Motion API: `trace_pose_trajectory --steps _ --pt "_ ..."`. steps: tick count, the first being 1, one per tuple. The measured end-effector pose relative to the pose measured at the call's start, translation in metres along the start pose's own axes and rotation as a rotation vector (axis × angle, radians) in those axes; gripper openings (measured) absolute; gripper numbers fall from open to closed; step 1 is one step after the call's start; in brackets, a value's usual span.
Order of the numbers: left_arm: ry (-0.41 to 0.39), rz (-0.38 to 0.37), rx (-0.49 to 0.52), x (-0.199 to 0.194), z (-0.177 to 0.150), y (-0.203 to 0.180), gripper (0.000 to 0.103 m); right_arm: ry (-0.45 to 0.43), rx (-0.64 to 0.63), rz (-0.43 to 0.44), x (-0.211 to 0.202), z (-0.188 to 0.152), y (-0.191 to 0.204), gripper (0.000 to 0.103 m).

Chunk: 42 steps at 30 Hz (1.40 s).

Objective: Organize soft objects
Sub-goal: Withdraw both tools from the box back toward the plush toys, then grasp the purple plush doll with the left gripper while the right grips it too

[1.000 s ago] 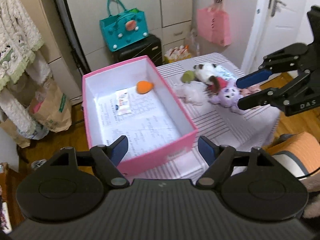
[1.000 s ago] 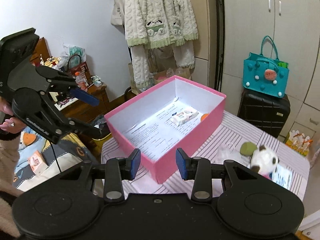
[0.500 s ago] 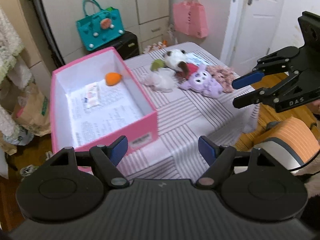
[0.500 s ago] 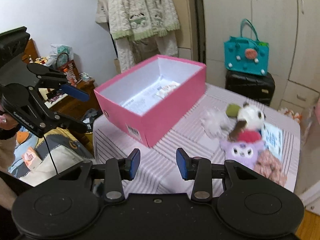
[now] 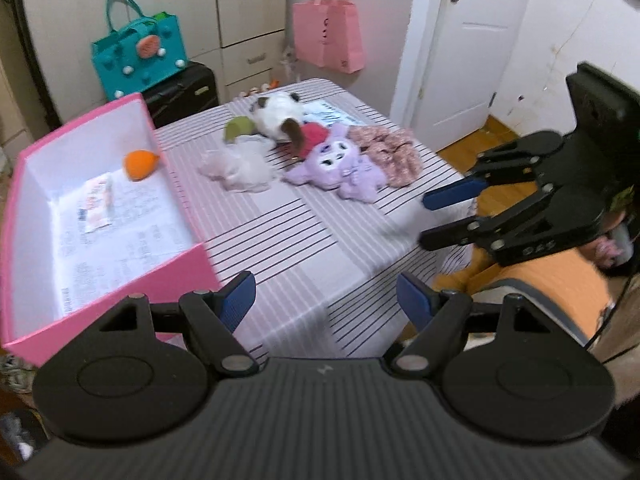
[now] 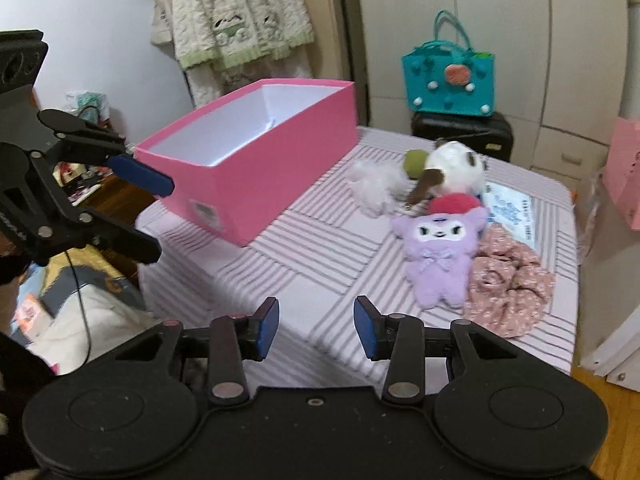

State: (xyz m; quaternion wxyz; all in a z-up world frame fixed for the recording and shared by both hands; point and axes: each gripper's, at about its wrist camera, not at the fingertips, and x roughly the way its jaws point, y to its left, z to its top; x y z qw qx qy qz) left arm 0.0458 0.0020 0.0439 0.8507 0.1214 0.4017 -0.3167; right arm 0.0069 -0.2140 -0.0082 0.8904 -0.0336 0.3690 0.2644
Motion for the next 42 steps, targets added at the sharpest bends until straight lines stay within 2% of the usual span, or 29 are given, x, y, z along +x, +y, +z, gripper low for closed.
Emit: trace_pose_trajectory --steps 7,12,18,25,27,31,36,38,42 --pt "-0.044 -0.073 -0.041 0.037 0.013 -0.011 0.077 -0.078 -0.026 -0.085 0.02 -0.016 -0.024 0.049" --pt "-0.089 -0.08 -0.056 0.067 0.028 -0.016 0.077 -0.088 -0.059 -0.186 0.046 -0.024 -0.04 0.05" --pt "-0.073 -0.138 -0.123 0.116 0.043 -0.014 0.075 -0.098 -0.089 -0.261 0.065 -0.026 -0.047 0.057" --pt "-0.1 -0.172 -0.25 0.154 0.053 -0.002 0.073 -0.1 -0.091 -0.236 0.079 -0.022 -0.048 0.062" --pt "-0.113 -0.168 -0.28 0.16 0.054 0.001 0.073 -0.1 -0.076 -0.238 0.082 -0.02 -0.046 0.062" --pt "-0.122 -0.148 -0.325 0.169 0.053 0.006 0.07 -0.113 -0.077 -0.189 0.082 -0.02 -0.037 0.062" --pt "-0.15 -0.119 -0.354 0.169 0.054 0.012 0.07 -0.118 -0.053 -0.228 0.088 -0.018 -0.035 0.064" --pt "-0.152 -0.108 -0.364 0.173 0.055 0.013 0.07 -0.117 -0.041 -0.248 0.092 -0.016 -0.037 0.069" --pt "-0.148 -0.132 -0.391 0.183 0.058 0.017 0.07 -0.117 -0.041 -0.276 0.103 -0.01 -0.037 0.071"
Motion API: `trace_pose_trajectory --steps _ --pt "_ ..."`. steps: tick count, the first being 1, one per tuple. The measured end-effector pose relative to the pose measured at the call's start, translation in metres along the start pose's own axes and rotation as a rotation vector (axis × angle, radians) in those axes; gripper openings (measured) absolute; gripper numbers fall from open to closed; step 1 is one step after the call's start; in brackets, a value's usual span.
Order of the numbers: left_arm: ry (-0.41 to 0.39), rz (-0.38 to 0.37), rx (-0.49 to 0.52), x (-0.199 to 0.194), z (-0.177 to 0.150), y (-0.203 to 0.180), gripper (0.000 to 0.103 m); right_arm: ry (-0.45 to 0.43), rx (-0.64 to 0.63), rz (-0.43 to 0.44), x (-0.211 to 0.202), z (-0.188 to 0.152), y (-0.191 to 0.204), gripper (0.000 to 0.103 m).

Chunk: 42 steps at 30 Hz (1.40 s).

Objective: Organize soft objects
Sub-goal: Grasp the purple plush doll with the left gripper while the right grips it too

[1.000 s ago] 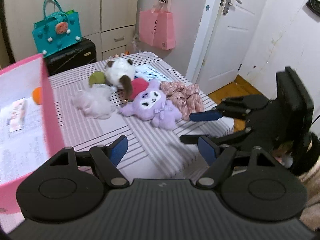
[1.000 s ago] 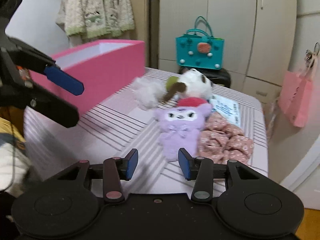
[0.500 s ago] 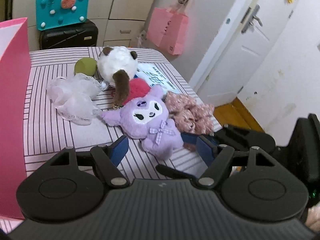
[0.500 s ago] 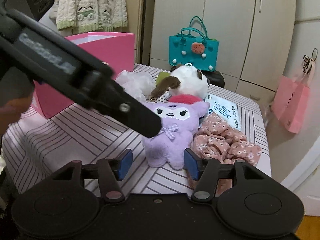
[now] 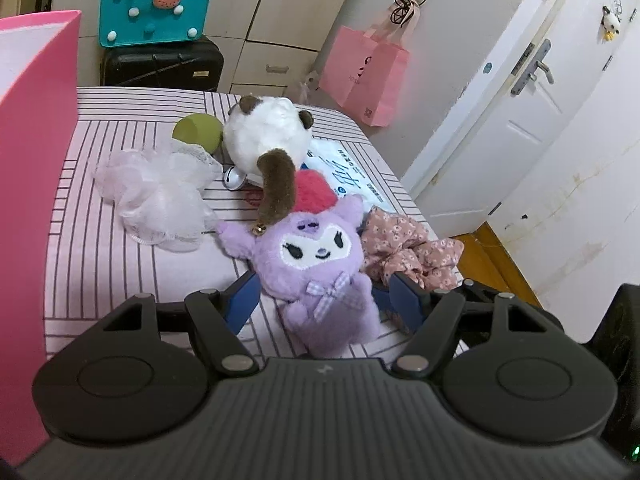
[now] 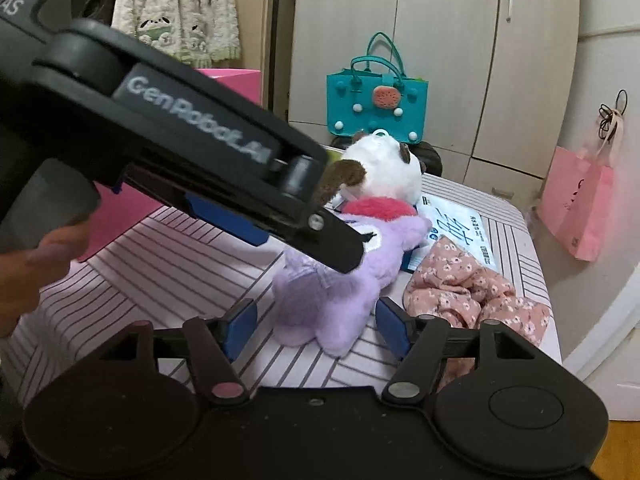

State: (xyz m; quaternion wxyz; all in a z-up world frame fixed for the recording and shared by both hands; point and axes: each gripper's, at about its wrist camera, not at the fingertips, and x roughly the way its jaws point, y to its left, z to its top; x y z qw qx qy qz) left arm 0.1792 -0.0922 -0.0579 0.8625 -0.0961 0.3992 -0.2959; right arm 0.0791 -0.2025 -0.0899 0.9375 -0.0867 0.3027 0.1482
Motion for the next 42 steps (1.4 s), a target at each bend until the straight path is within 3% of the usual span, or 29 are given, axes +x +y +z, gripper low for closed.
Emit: trace_pose_trajectory --steps 11,12,14,20,30,35,42 --pt "-0.007 0.039 -0.03 0.024 0.007 0.011 0.07 0.028 0.079 -0.024 0.02 0.008 -0.005 0.073" --pt "-0.007 0.048 -0.025 0.025 0.007 0.011 0.07 0.026 0.089 -0.02 0.021 0.007 -0.007 0.071" --pt "0.0 0.054 -0.025 0.029 0.006 0.012 0.07 0.028 0.109 0.014 0.021 0.007 -0.009 0.06" --pt "0.017 0.011 -0.087 0.033 0.002 0.017 0.06 0.03 0.16 0.025 0.019 0.006 -0.011 0.051" --pt "-0.025 -0.012 -0.095 0.032 -0.009 0.015 0.057 -0.035 0.204 -0.045 0.021 -0.003 -0.001 0.05" --pt "-0.037 -0.005 -0.082 0.03 -0.012 0.011 0.057 -0.052 0.295 -0.003 0.013 -0.008 -0.007 0.05" --pt "-0.049 -0.002 -0.048 0.019 -0.02 0.009 0.057 -0.058 0.304 0.032 0.006 -0.01 -0.001 0.048"
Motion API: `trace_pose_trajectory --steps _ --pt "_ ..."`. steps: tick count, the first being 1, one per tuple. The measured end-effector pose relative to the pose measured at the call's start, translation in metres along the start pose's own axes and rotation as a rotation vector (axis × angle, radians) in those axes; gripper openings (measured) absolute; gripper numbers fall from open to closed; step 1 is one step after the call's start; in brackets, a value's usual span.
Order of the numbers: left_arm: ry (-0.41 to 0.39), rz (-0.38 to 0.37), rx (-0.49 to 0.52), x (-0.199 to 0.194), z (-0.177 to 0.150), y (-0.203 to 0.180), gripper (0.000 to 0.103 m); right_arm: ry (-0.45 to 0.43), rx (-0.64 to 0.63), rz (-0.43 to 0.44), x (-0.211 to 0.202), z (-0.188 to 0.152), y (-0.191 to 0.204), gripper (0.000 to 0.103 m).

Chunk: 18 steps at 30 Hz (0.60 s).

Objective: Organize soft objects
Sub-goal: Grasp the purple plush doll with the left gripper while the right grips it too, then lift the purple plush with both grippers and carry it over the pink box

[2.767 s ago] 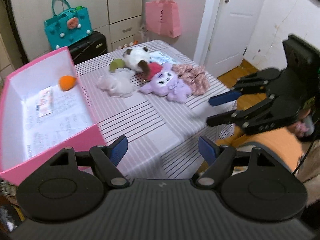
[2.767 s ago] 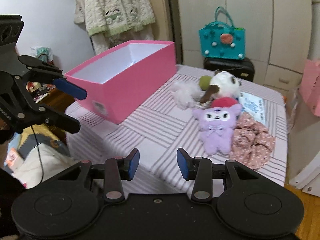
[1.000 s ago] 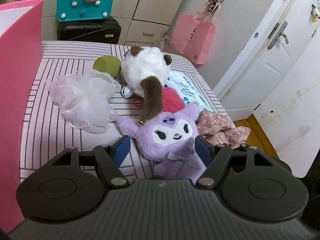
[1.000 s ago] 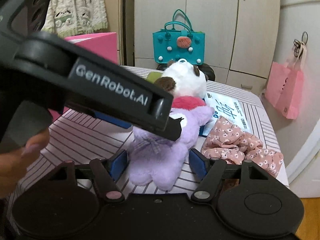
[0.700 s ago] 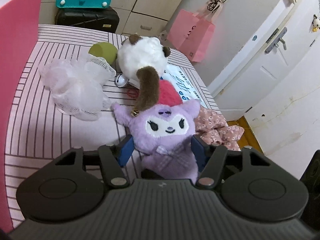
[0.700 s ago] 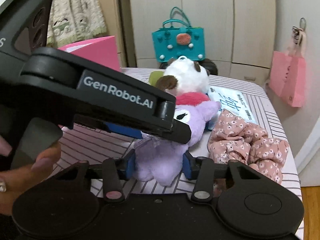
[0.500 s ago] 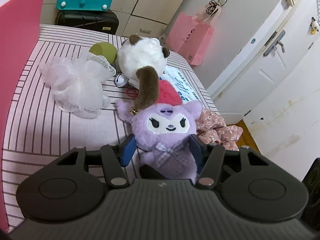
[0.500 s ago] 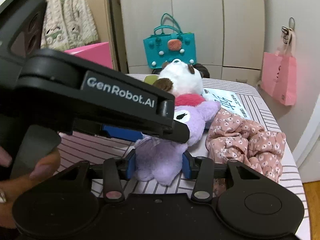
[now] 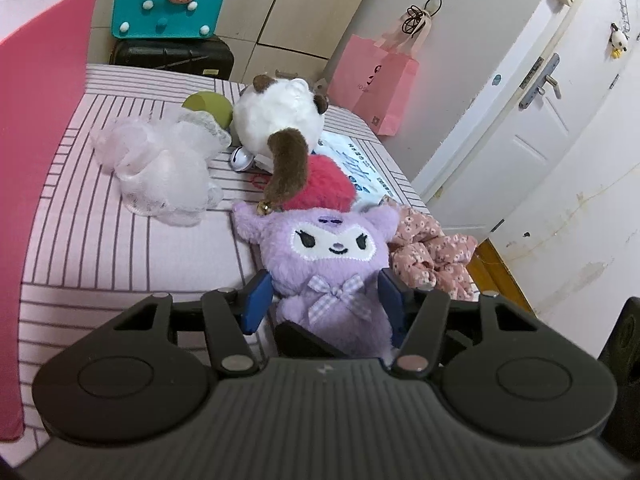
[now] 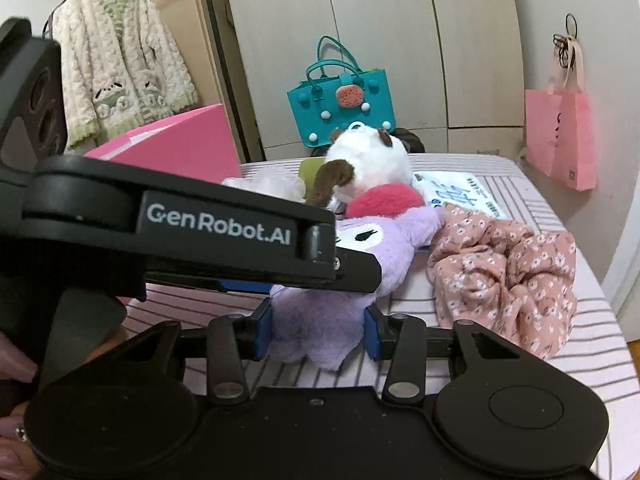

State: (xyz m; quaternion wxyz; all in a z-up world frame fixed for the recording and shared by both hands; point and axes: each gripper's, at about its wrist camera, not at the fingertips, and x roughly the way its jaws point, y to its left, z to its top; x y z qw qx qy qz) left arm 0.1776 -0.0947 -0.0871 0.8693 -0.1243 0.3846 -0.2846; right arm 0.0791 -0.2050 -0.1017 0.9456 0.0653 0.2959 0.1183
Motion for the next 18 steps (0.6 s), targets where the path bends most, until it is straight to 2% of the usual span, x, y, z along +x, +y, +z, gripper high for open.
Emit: trace_pose_trajectory --steps 5,9,12,18 --pt "0.023 0.003 -0.007 -0.008 -0.002 0.004 0.059 0.008 0.038 0.043 -0.004 -0.003 0.001 0.048" --pt "0.037 0.037 0.013 -0.013 -0.005 0.002 0.06 0.007 0.069 0.075 -0.004 -0.005 0.001 0.048" --pt "0.058 0.029 0.001 -0.013 -0.007 0.004 0.06 0.001 0.103 0.126 -0.007 -0.005 -0.001 0.047" --pt "0.051 0.025 -0.006 -0.019 -0.01 0.004 0.054 0.005 0.095 0.131 -0.008 -0.007 0.005 0.047"
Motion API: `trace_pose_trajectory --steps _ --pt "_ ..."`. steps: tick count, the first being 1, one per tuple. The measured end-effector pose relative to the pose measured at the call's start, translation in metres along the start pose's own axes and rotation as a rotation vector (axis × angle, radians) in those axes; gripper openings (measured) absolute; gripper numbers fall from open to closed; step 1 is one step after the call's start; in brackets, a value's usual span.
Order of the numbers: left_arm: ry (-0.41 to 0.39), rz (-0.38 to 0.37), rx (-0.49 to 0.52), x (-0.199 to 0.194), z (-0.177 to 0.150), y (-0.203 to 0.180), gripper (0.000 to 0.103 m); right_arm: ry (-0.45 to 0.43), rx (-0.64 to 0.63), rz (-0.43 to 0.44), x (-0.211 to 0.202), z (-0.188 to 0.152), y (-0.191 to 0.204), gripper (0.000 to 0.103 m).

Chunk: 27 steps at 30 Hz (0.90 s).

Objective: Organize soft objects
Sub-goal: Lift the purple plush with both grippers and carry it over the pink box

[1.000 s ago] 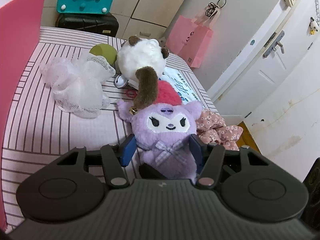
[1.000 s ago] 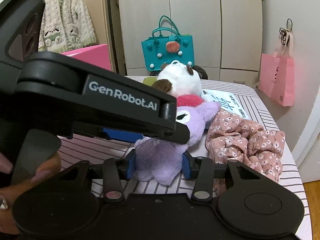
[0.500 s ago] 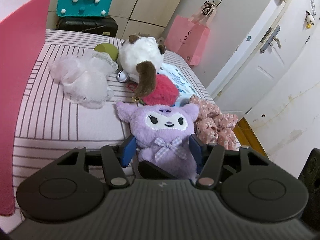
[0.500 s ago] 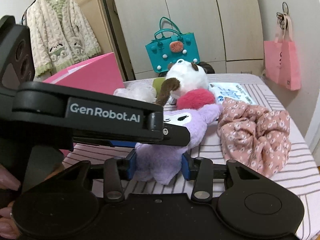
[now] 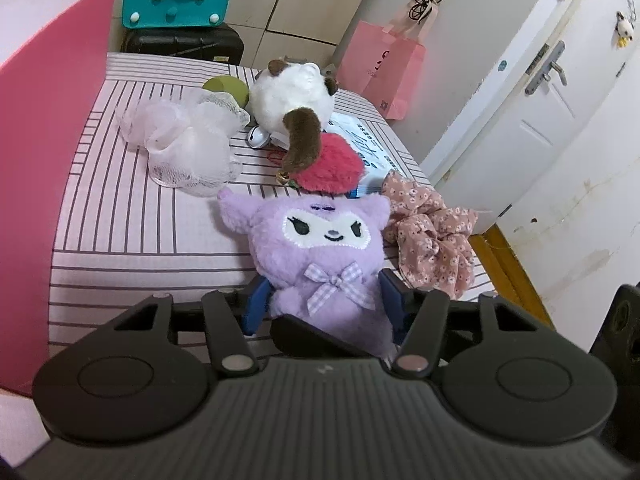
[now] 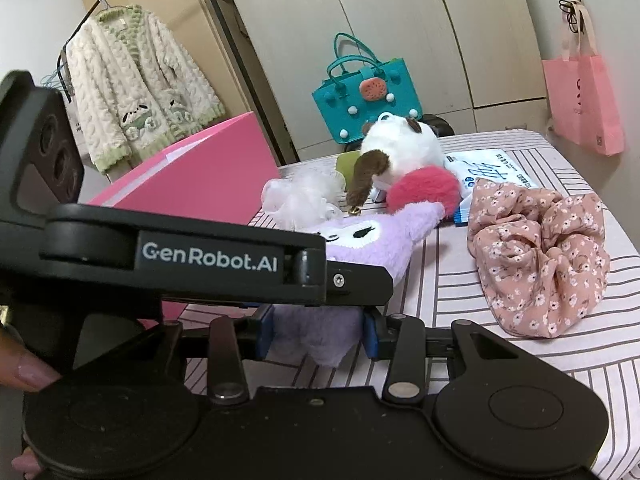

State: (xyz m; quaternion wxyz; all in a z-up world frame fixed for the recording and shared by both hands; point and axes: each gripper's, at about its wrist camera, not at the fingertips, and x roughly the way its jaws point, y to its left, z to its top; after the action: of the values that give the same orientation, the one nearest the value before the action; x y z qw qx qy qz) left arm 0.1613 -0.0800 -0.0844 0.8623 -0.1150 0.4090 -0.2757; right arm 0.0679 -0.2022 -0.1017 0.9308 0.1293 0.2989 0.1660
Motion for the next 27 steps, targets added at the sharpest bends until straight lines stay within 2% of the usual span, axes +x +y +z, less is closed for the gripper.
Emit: trace_pose_trajectory --steps 6,10,13,18,27 --pt "-0.006 0.022 0.031 -0.007 -0.002 -0.007 0.053 0.015 0.002 0.018 -0.006 0.003 0.003 0.047" --pt "0.004 0.035 0.058 -0.017 0.0 -0.013 0.053 0.06 -0.014 0.057 -0.011 0.011 0.006 0.046" --pt "0.035 0.03 0.089 -0.028 0.004 -0.016 0.053 0.113 -0.017 0.087 -0.015 0.018 0.007 0.046" --pt "0.115 -0.02 0.064 -0.044 0.009 -0.009 0.054 0.162 -0.052 0.129 -0.024 0.027 0.016 0.046" --pt "0.163 -0.031 0.049 -0.082 0.009 -0.005 0.053 0.246 -0.127 0.197 -0.041 0.038 0.049 0.046"
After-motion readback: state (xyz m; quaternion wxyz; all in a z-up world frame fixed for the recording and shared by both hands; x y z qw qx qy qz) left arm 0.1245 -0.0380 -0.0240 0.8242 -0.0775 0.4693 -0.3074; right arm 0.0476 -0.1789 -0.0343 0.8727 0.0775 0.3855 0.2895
